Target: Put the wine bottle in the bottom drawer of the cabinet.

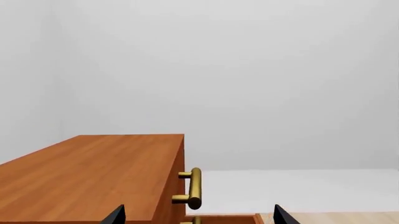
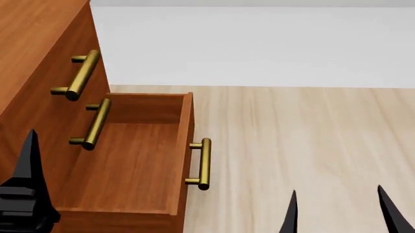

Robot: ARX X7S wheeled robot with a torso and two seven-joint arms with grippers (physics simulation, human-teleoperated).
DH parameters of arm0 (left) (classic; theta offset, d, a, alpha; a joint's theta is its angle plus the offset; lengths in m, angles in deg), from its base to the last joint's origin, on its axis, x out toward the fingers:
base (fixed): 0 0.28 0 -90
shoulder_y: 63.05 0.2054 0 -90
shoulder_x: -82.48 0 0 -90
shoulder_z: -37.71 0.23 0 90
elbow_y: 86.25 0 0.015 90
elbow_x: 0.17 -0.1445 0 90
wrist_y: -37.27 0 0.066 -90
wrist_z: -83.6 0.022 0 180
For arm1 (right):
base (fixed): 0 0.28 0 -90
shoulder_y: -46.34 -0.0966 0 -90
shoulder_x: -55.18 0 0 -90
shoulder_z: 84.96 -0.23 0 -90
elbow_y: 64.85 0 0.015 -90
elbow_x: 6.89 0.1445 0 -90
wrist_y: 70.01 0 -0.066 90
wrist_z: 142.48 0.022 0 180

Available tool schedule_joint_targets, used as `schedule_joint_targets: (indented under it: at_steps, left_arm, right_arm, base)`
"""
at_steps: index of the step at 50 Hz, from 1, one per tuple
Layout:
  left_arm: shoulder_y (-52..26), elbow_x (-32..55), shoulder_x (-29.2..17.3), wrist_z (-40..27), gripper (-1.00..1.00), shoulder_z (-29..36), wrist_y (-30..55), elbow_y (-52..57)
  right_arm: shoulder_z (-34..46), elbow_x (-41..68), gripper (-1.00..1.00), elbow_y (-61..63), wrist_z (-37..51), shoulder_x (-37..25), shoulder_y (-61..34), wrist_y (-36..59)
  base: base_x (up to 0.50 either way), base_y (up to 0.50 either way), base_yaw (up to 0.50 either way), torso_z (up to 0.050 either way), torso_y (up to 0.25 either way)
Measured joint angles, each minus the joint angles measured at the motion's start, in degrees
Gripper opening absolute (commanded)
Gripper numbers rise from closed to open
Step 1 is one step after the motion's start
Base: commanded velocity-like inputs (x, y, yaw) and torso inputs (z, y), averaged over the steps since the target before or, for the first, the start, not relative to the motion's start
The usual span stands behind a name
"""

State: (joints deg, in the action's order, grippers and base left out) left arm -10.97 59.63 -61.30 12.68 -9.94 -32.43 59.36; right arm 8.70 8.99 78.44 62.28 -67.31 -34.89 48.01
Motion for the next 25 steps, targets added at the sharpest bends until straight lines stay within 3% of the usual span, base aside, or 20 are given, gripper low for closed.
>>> schedule_joint_targets:
  at_steps: [25]
  left_arm:
    - [0.6,-0.8,0.0,0.5,1.00,0.3,-0.9,-0.6]
  right_arm:
    - [-8.6,0.0,1.00,-4.0,1.1,-0.4,9.2,-7.3]
  base:
    - [0.00,0.00,0.00,0.000,0.000]
